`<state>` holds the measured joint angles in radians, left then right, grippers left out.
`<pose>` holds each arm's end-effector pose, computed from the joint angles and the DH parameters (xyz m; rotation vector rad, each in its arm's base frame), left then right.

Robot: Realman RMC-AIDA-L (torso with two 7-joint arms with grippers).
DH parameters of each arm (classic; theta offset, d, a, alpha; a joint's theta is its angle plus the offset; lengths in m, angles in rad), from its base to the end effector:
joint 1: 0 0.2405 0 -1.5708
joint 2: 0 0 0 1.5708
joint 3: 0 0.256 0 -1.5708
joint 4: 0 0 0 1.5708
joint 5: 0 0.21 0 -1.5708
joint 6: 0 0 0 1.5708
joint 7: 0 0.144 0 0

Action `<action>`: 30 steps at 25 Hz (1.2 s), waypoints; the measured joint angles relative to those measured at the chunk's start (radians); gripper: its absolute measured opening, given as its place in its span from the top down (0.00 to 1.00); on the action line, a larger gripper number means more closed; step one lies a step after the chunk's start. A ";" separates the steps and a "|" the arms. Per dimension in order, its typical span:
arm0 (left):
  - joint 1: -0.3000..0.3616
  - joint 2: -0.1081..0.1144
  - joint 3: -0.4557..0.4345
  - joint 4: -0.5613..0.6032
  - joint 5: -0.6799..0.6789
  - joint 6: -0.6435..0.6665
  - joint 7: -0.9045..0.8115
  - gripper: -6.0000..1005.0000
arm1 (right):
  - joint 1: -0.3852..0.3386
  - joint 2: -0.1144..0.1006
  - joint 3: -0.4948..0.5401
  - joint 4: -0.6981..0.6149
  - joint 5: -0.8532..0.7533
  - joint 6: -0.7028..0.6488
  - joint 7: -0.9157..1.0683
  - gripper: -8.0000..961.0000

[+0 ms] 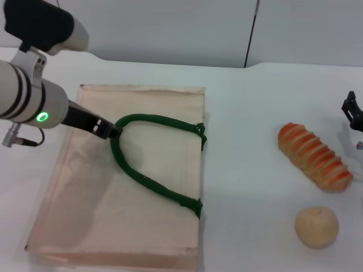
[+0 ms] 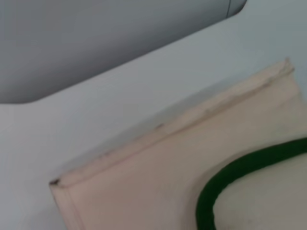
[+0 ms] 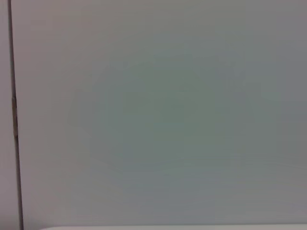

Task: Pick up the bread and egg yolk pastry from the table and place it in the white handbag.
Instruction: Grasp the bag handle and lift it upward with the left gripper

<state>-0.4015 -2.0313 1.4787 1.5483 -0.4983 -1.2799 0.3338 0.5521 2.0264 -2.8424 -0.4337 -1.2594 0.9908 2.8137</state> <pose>-0.1991 0.3599 0.0320 -2.2456 -0.9855 0.2290 0.3182 0.3551 -0.0394 -1.4829 0.7074 0.4478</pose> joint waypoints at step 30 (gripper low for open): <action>-0.080 -0.001 0.042 -0.213 -0.011 0.140 -0.007 0.48 | 0.003 0.002 0.000 -0.007 0.000 -0.001 0.001 0.11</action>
<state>-0.4815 -2.0323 1.5211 1.3357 -0.5089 -1.1401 0.3269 0.5553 2.0279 -2.8424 -0.4402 -1.2594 0.9897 2.8142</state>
